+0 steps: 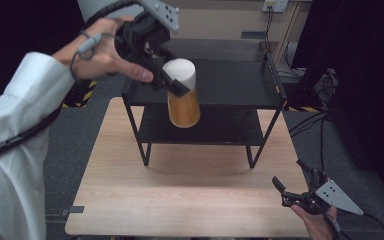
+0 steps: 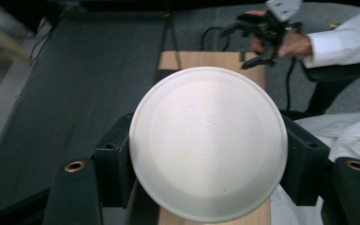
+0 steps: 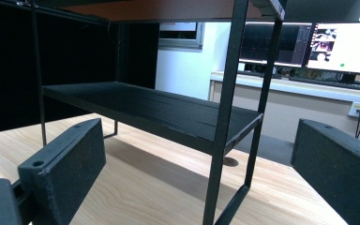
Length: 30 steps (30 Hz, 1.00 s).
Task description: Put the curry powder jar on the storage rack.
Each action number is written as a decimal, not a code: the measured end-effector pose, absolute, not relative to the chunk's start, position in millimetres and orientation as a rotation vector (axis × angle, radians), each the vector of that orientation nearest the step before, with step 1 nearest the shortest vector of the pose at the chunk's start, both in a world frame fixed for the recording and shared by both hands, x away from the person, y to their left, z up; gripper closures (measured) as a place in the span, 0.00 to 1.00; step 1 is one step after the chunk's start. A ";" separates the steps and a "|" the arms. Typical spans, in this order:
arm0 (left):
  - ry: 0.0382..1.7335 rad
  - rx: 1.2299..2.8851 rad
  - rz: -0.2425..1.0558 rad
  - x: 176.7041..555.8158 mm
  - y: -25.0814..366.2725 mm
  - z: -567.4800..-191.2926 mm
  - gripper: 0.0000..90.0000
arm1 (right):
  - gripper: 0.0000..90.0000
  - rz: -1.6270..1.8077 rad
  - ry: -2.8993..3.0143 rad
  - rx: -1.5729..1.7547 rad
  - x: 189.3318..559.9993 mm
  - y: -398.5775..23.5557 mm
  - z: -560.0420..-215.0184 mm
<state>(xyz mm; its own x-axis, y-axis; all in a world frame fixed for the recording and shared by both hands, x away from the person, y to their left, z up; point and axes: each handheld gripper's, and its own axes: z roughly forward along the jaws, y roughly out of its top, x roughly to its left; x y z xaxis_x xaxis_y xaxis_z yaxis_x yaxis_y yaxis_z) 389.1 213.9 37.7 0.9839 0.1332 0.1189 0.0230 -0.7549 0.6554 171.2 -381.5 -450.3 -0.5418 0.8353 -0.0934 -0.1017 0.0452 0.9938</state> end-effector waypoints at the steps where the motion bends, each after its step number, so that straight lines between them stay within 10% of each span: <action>1: 0.145 2.419 0.221 391.7 214.6 41.1 0.36 | 0.04 1.596 1.582 0.760 171.2 -381.5 -450.2; 17: 0.715 2.337 0.376 449.2 240.2 25.3 0.36 | 0.04 1.601 1.601 0.751 171.5 -381.1 -449.4; 30: 0.833 2.340 0.378 469.4 255.1 5.8 0.36 | 0.04 1.604 1.610 0.751 171.7 -381.7 -449.4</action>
<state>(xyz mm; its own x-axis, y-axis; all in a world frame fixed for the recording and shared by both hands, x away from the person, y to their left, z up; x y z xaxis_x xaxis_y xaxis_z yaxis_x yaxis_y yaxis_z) 469.4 255.1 5.8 0.7603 0.6470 0.0582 0.4700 -0.6097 0.6382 171.7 -381.7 -449.4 -0.5619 0.8219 -0.0930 -0.0901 0.0510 0.9946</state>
